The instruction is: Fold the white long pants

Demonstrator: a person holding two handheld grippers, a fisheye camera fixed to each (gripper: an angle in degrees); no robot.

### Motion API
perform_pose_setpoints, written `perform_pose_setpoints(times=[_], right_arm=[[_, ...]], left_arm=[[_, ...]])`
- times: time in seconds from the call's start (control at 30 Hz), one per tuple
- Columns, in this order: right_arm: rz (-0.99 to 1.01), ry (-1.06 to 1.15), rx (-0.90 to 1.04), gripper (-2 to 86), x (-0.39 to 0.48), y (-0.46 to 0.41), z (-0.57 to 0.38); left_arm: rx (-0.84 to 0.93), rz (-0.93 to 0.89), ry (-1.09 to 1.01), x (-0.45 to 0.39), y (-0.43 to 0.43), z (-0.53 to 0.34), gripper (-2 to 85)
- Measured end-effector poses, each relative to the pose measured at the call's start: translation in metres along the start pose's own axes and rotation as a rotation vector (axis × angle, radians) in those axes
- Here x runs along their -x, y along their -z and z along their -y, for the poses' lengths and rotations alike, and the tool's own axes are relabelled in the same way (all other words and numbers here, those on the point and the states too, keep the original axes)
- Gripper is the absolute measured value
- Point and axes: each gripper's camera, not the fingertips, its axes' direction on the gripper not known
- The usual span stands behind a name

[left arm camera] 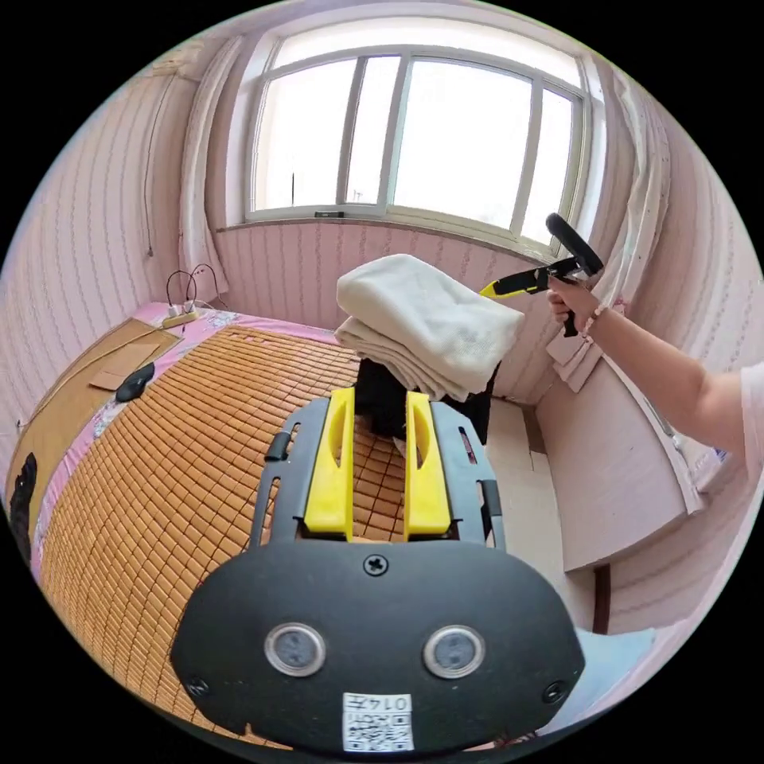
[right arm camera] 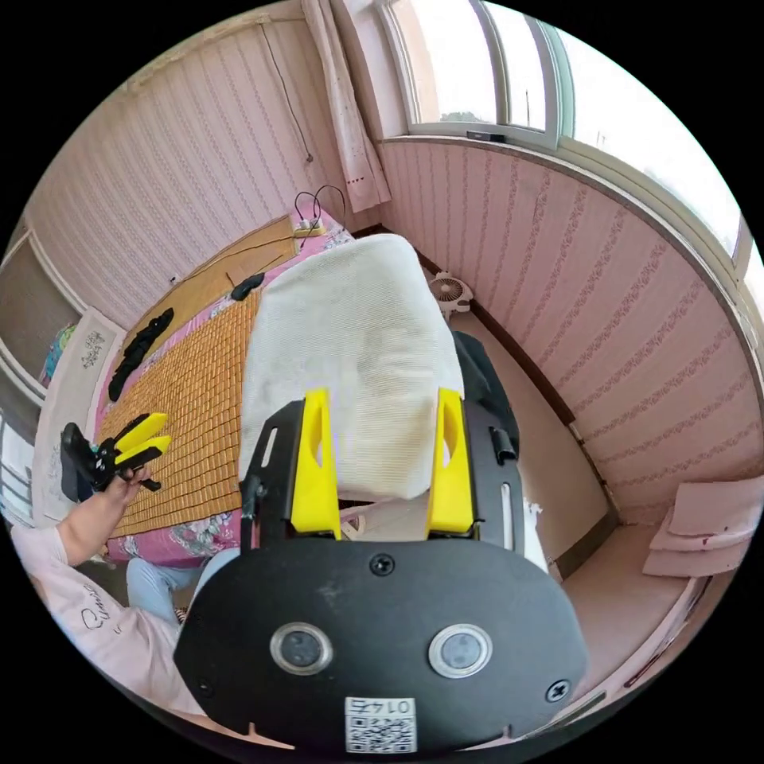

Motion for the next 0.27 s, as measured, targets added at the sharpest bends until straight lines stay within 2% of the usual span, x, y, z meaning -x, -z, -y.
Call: perform_pose_setpoints(times=[0.07, 0.17, 0.27], right_arm=[[0.013, 0.044, -0.039, 17.7, 0.028, 0.006, -0.071], [0.022, 0.045, 0.027, 17.6, 0.075, -0.01, -0.195], [0.174, 0.049, 0.135, 17.0, 0.133, -0.046, -0.301]], left_arm=[[0.051, 0.065, 0.047, 0.002, 0.047, -0.059, 9.8], [0.158, 0.116, 0.279, 0.011, 0.128, -0.16, 9.6], [0.171, 0.258, 0.492, 0.004, 0.216, -0.243, 9.2]])
